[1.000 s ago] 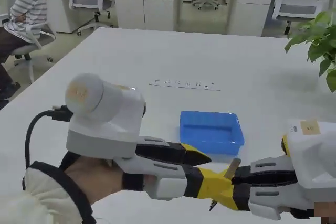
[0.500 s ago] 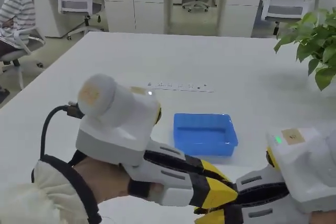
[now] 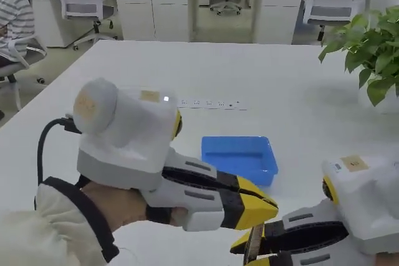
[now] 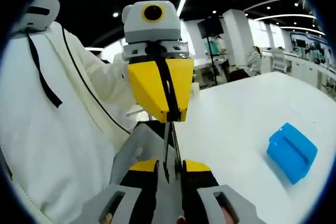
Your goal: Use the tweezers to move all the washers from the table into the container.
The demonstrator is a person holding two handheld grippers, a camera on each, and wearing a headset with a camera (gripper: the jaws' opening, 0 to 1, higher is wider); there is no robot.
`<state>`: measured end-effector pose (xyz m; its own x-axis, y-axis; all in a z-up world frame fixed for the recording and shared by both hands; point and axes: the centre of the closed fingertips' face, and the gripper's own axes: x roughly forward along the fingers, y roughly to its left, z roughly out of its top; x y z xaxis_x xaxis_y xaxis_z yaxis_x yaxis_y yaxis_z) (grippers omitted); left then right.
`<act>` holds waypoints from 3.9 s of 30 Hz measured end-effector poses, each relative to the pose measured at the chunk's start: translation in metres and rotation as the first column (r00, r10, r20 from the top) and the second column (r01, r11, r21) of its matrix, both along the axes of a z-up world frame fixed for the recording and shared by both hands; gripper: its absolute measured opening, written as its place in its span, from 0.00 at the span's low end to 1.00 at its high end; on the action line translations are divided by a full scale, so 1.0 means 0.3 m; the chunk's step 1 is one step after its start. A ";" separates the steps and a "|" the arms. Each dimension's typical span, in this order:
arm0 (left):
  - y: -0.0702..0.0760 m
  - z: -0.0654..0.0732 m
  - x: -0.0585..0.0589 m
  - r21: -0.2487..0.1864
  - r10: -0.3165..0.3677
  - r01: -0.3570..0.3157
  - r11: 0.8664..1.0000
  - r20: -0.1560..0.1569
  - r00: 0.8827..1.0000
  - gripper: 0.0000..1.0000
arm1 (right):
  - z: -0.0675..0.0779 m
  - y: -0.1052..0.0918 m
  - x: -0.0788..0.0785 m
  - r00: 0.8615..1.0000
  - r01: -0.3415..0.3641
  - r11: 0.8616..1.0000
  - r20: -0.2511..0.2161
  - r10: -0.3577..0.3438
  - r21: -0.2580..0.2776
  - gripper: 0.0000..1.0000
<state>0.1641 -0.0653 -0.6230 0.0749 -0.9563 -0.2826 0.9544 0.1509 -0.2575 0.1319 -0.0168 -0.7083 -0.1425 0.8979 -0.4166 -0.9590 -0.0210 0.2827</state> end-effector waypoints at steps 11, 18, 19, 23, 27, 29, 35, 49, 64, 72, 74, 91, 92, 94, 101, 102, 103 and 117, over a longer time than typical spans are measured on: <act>0.009 0.034 -0.017 -0.052 -0.043 0.043 0.998 -0.002 0.999 0.00 | 0.015 0.005 -0.014 0.998 0.000 0.998 -0.055 0.004 0.070 0.07; 0.035 0.014 -0.008 -0.048 -0.021 0.021 0.999 0.002 1.000 0.00 | -0.013 -0.002 -0.011 0.999 -0.039 0.999 -0.038 0.039 0.017 0.02; 0.042 -0.006 0.000 -0.016 -0.010 0.010 1.000 0.002 1.000 0.00 | -0.035 -0.012 -0.002 0.999 -0.050 0.998 -0.010 0.050 -0.035 0.02; 0.048 -0.051 -0.018 0.065 -0.030 0.036 0.997 -0.091 0.995 0.09 | -0.070 -0.029 0.028 0.998 -0.056 0.991 0.025 0.060 -0.123 0.02; 0.049 -0.089 -0.018 0.135 -0.041 0.049 0.990 -0.062 0.997 0.14 | -0.101 -0.061 0.050 0.992 -0.087 0.970 0.072 0.106 -0.225 0.01; 0.059 -0.121 -0.024 0.199 -0.062 0.075 0.977 -0.070 0.996 0.16 | -0.124 -0.088 0.052 0.987 -0.115 0.944 0.072 0.144 -0.309 0.01; 0.066 -0.202 -0.016 0.352 -0.114 0.119 0.929 -0.034 0.993 0.17 | -0.151 -0.131 0.074 0.964 -0.173 0.880 0.105 0.243 -0.442 0.01; 0.092 -0.398 0.023 0.593 -0.163 0.123 0.796 0.015 0.986 0.14 | -0.261 -0.202 0.093 0.956 -0.225 0.706 -0.010 0.294 -0.672 0.01; 0.098 -0.489 0.032 0.622 -0.207 0.179 0.762 -0.028 0.978 0.00 | -0.315 -0.212 0.112 0.954 -0.244 0.658 -0.054 0.295 -0.712 0.01; 0.137 -0.580 0.064 0.689 -0.210 0.162 0.706 -0.015 0.978 0.00 | -0.311 -0.181 0.163 0.961 -0.205 0.734 0.009 0.277 -0.647 0.01; 0.142 -0.604 0.083 0.697 -0.192 0.147 0.702 -0.013 0.981 0.00 | -0.321 -0.176 0.184 0.964 -0.185 0.751 0.031 0.264 -0.634 0.01; 0.144 -0.800 0.249 0.784 -0.161 0.036 0.620 0.083 0.983 0.00 | -0.528 -0.168 0.349 0.975 -0.012 0.831 0.178 0.134 -0.556 0.03; 0.142 -0.805 0.250 0.785 -0.161 0.042 0.618 0.074 0.984 0.00 | -0.534 -0.170 0.349 0.976 -0.004 0.833 0.180 0.125 -0.553 0.03; 0.140 -0.812 0.252 0.787 -0.159 0.051 0.615 0.060 0.986 0.00 | -0.540 -0.173 0.356 0.978 0.012 0.835 0.181 0.106 -0.551 0.04; 0.137 -0.855 0.253 0.806 -0.164 0.073 0.587 0.030 0.986 0.00 | -0.567 -0.189 0.368 0.983 0.059 0.824 0.175 0.050 -0.563 0.09; 0.143 -0.861 0.254 0.813 -0.165 0.074 0.578 0.028 0.986 0.00 | -0.568 -0.193 0.369 0.984 0.067 0.823 0.172 0.038 -0.564 0.09; 0.153 -0.868 0.255 0.823 -0.169 0.074 0.563 0.027 0.985 0.00 | -0.561 -0.199 0.373 0.984 0.082 0.827 0.177 0.022 -0.556 0.10; 0.149 -0.863 0.257 0.832 -0.144 0.086 0.548 -0.007 0.989 0.00 | -0.271 -0.263 0.361 0.837 0.548 0.808 0.122 -0.534 -0.217 0.37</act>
<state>0.2413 -0.0205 -0.8818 0.0246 -0.3024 -0.9529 0.9873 0.1570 -0.0243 0.2402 -0.0956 -0.7897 0.3653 0.6982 -0.6157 -0.8088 0.5655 0.1613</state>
